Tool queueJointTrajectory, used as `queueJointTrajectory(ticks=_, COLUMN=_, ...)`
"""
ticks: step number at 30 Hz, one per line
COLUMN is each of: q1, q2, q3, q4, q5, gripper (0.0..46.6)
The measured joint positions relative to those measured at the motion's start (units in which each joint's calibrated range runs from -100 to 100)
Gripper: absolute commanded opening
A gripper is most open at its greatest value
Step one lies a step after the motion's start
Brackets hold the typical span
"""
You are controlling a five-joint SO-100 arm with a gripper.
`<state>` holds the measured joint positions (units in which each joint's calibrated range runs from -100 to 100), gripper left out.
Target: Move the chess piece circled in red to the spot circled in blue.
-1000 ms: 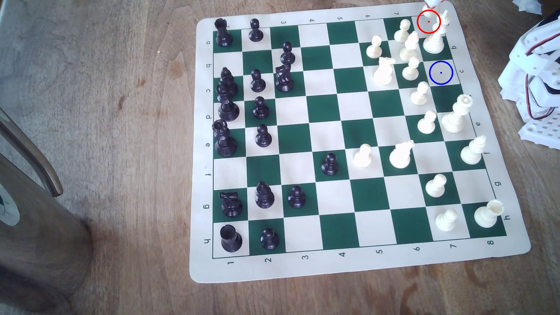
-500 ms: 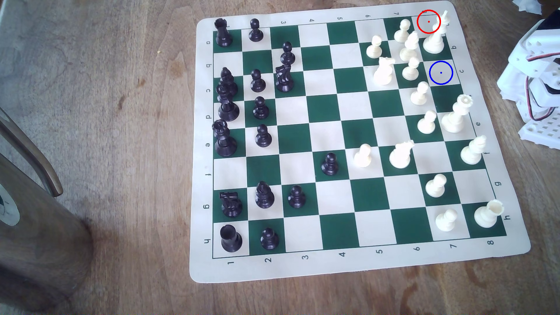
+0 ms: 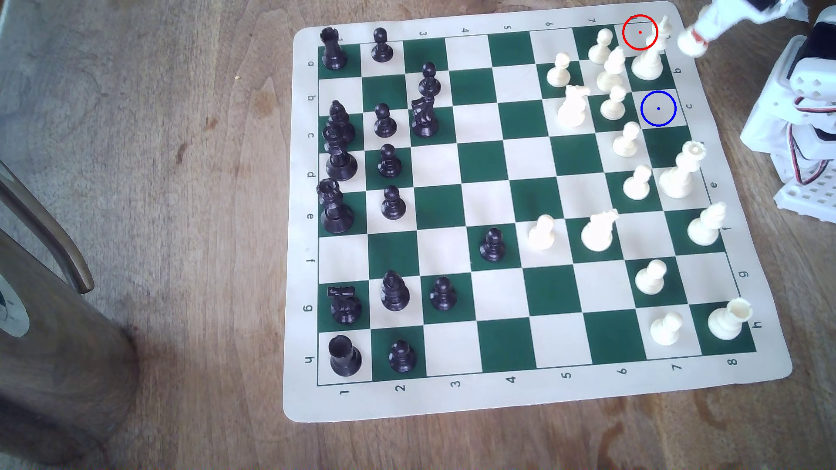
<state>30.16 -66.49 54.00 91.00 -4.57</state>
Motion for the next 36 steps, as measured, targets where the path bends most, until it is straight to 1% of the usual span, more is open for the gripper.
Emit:
queueJointTrajectory(ticks=7, q1=0.07, q2=2.09, q3=11.84, q4=-10.68, q5=0.00, gripper=0.2)
queueJointTrajectory(ticks=11, q1=0.00, q2=4.19, q3=13.19, q4=-13.31, q5=-0.34, gripper=0.2)
queueJointTrajectory(ticks=17, q1=-1.11, q2=6.54, q3=18.89, q4=-18.25, q5=-0.73, gripper=0.2)
queueJointTrajectory(ticks=21, q1=-2.43, q2=6.45, q3=19.43, q4=-18.88, q5=-1.12, gripper=0.2)
queueJointTrajectory(ticks=36, q1=-1.70, q2=7.96, q3=23.77, q4=-24.62, q5=-1.17, gripper=0.2)
